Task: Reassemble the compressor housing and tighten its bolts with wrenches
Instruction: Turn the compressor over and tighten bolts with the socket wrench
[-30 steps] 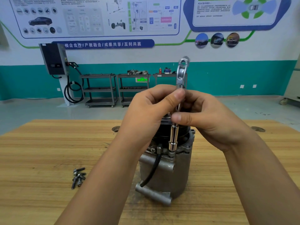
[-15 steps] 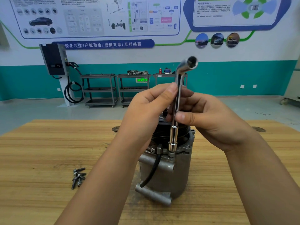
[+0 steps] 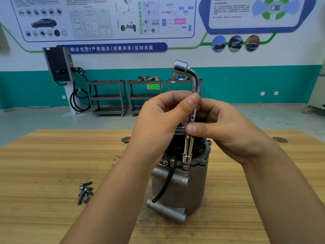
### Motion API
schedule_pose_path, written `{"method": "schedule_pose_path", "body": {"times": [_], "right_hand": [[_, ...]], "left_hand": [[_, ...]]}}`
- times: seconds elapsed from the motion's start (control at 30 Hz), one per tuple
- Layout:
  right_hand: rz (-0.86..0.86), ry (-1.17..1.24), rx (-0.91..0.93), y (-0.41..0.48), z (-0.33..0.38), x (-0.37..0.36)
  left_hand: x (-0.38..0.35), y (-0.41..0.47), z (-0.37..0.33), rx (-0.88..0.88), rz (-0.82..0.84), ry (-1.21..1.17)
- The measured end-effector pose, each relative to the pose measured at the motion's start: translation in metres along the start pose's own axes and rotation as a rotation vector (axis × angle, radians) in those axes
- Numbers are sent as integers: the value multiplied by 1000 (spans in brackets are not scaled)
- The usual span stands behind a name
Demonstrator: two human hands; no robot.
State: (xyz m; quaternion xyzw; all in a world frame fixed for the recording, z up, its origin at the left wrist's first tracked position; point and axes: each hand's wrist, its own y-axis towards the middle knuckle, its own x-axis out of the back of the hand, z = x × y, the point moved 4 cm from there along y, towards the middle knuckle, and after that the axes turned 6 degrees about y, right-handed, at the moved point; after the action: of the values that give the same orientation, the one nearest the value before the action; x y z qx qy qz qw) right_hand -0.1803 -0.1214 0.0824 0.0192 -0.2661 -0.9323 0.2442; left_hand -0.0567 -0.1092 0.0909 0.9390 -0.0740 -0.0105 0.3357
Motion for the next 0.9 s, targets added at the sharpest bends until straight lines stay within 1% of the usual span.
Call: {"method": "schedule_pose_path", "body": {"times": [0.13, 0.27, 0.4, 0.5, 0.7, 0.9], "right_hand": [[42, 79, -3, -1, 0, 0], [63, 84, -28, -2, -1, 1], [74, 92, -37, -2, -1, 0], [71, 66, -34, -1, 0, -2], [36, 26, -6, 0, -1, -1], [-2, -60, 1, -1, 1, -3]], "left_hand": [[-1, 0, 0, 29, 25, 11], [-1, -1, -1, 46, 56, -3], [-2, -2, -1, 77, 54, -10], [-2, -2, -2, 83, 34, -48], [-1, -1, -1, 37, -32, -32], [-2, -1, -1, 19, -24, -8]]}}
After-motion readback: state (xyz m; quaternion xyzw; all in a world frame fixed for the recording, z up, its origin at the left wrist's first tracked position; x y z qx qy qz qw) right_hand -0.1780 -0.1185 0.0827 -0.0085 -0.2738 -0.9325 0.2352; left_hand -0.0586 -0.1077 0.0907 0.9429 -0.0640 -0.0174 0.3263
